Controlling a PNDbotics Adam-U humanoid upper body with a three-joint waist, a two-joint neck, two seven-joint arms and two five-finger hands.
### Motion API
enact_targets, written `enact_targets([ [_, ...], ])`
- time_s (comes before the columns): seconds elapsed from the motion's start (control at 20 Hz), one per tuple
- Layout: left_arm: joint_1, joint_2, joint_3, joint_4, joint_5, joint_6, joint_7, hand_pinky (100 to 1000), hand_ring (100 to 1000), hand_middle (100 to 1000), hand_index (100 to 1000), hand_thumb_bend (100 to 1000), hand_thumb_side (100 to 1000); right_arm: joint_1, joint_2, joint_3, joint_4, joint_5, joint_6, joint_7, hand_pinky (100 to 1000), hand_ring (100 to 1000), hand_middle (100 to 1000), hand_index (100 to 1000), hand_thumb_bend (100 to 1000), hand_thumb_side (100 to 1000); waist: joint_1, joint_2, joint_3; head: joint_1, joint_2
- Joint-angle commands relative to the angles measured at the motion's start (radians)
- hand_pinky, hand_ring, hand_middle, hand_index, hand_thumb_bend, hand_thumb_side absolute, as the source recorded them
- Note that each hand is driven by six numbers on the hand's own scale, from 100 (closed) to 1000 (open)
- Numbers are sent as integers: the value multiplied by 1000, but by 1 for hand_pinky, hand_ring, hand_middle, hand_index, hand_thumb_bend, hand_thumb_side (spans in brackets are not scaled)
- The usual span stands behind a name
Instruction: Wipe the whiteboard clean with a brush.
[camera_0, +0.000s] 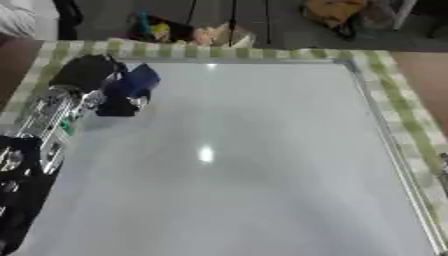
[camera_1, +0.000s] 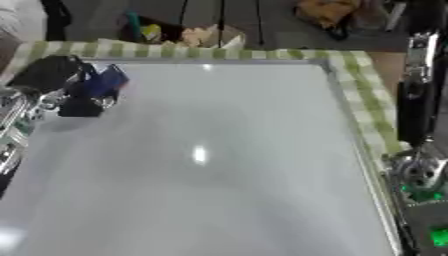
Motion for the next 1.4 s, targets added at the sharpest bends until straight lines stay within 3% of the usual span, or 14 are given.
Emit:
enact_targets([
  [0.05,-29,12,29,26,-7,25,20,100,358,440,691,140,749,-10,-4,-1,-13,-10,-5,0,841,925,671,853,100,1000,1,-18,-3,5,-14],
  [0.8,-40,11,68,125,-61,127,76,100,360,441,691,121,726,-15,-4,2,-13,-16,-10,2,842,925,670,854,100,1000,-1,-15,-7,6,-19],
  [1.4,-41,-8,53,157,-33,74,31,100,364,449,681,133,736,-15,-2,1,-13,-20,-11,3,843,926,670,854,100,1000,-4,-15,-8,9,-23],
])
